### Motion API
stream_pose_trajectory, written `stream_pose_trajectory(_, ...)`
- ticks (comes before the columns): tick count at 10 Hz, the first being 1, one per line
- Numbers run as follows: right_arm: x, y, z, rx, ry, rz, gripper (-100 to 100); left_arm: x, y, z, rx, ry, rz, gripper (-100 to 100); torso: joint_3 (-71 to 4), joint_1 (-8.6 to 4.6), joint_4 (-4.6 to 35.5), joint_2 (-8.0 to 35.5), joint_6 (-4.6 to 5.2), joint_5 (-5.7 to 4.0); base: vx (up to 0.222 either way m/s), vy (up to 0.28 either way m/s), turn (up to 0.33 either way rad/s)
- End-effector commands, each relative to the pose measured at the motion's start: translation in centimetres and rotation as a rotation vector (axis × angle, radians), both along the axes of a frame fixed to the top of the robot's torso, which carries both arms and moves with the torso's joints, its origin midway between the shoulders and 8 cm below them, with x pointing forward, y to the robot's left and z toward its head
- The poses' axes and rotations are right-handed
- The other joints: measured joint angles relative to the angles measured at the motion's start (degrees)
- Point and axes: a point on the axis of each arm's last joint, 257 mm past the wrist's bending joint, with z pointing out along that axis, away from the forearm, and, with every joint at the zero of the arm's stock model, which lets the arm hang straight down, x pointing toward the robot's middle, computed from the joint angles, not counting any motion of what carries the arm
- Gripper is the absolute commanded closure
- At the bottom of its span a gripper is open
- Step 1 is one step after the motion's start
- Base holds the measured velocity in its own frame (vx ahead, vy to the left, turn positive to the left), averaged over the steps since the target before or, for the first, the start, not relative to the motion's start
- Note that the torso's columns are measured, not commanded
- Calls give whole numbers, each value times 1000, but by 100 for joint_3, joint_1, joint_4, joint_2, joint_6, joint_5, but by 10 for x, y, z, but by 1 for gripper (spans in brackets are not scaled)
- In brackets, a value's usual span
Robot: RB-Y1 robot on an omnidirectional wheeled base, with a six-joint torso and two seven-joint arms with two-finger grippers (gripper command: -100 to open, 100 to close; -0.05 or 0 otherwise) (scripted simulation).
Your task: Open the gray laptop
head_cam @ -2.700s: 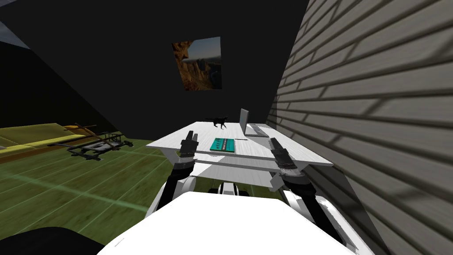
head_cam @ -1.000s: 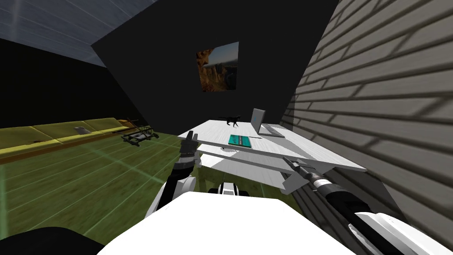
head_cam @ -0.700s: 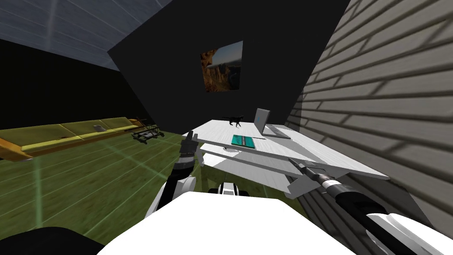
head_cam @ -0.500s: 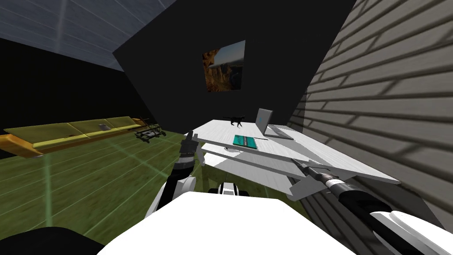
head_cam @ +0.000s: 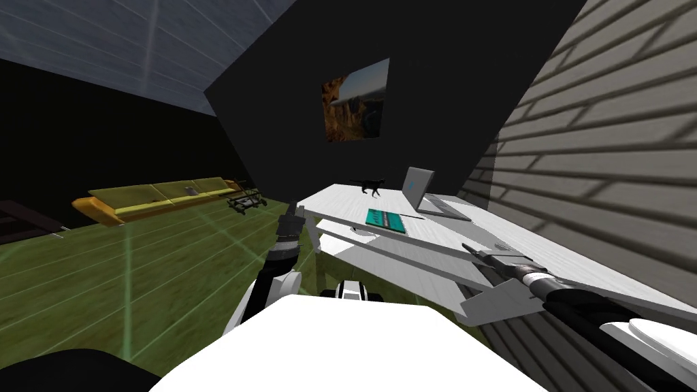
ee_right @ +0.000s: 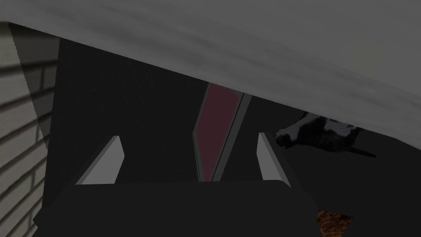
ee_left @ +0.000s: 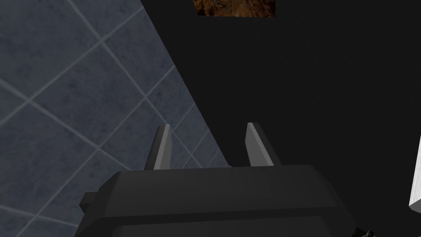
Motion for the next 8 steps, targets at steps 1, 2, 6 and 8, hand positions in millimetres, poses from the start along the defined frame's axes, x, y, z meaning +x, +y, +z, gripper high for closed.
stream_pose_trajectory(1,4,-25,16,-97,30,-14,-100,0,0,0,0,0,0,0,3,-5,1,5,7,-1,34,30,139)
stream_pose_trajectory(2,4,-25,16,-97,30,-14,-100,0,0,0,0,0,0,0,4,-6,2,5,0,-2,33,20,92)
stream_pose_trajectory(6,9,-64,50,-244,68,-41,-100,0,0,0,0,0,0,0,-2,-1,-1,-2,2,0,51,28,181)
stream_pose_trajectory(8,14,-85,73,-328,85,-58,-100,0,0,0,0,0,0,0,7,-7,4,11,1,-2,52,14,192)
